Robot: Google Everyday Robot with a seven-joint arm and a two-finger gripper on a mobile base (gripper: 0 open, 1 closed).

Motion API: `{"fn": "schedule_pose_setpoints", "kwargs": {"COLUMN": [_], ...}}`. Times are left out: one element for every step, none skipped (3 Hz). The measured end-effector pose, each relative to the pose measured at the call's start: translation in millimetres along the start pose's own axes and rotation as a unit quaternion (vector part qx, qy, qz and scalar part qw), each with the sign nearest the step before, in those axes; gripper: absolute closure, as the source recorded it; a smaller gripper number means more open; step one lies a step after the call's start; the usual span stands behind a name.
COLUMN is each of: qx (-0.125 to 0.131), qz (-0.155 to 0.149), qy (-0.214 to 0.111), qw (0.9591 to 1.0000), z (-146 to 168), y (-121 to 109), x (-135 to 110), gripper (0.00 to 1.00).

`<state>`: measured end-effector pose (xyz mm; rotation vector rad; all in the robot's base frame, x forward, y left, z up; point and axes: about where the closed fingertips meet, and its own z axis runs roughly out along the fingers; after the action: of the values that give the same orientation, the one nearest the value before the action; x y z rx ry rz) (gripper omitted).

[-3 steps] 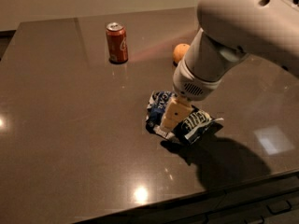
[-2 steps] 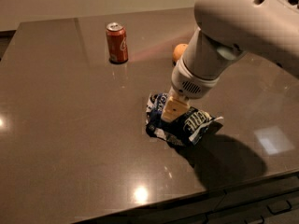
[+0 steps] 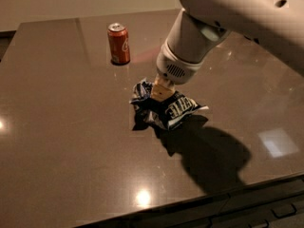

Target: Move blue chip bag near coke can

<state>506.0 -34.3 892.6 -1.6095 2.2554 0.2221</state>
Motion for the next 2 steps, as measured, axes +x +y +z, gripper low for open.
{"fn": "schedule_pose_setpoints", "kwargs": {"qx": [-0.006, -0.004], "qz": [-0.002, -0.008], "qy": [-0.013, -0.027], "qw": [0.9999, 0.9996], "z": [3.6, 10.6], "y": [-12.9, -32.0], "x": [-27.4, -65.6], "gripper": [1.00, 1.00]}}
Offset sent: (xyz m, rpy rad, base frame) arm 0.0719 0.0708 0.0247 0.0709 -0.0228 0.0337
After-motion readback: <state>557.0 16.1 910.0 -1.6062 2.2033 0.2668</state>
